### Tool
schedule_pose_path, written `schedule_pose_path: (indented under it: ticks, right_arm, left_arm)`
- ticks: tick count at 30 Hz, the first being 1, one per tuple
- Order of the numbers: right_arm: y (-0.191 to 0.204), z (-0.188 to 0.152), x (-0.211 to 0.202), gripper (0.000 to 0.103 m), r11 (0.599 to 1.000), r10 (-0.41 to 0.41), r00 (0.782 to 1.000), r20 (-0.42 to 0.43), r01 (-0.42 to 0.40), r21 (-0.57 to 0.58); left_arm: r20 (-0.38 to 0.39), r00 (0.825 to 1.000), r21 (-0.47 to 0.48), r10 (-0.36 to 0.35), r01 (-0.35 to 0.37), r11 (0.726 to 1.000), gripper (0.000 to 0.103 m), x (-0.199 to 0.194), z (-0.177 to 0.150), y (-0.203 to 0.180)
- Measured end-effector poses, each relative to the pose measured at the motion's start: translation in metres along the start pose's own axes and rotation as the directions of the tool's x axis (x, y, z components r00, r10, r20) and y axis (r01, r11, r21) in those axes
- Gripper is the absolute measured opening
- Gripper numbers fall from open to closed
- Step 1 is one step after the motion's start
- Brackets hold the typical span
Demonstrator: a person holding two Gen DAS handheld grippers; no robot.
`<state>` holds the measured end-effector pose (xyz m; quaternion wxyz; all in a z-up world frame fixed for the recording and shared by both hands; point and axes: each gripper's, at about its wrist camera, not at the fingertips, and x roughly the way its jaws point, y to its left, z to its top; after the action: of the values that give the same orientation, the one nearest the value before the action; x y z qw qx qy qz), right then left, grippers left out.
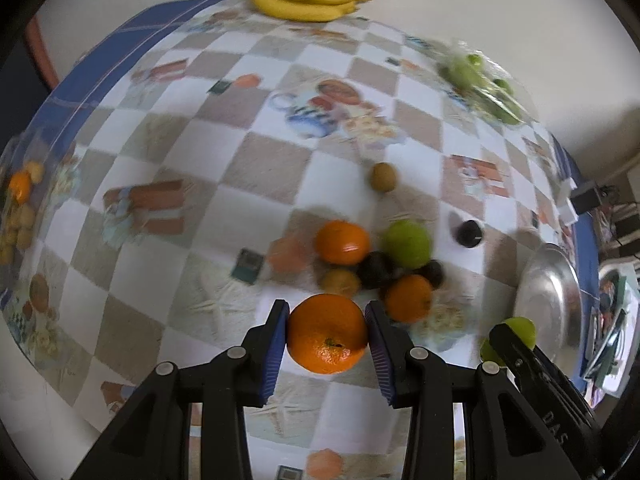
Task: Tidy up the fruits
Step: 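Carry the orange and green pear into the steel bowl with both tools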
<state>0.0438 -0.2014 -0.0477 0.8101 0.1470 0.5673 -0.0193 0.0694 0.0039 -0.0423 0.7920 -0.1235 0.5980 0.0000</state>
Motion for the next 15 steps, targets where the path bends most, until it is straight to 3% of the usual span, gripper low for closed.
schedule_pose_path:
  ticks: [7,15]
  right_arm:
    - [-0.046,0.01,-0.011,0.05,0.99,-0.07,0.997,0.032,0.065,0.123]
    - [-0.103,0.017,-0.024,0.05,0.954,-0.143,0.988,0.054,0.123,0.272]
  left_arm:
    - [0.011,0.998,0.123,-0.066,0.064,0.99,0.042,-0.007,0.005,-0.057]
    - [-0.005,0.993,0.304,-0.117,0.113,0.946,0.042,0.0,-0.004,-0.137]
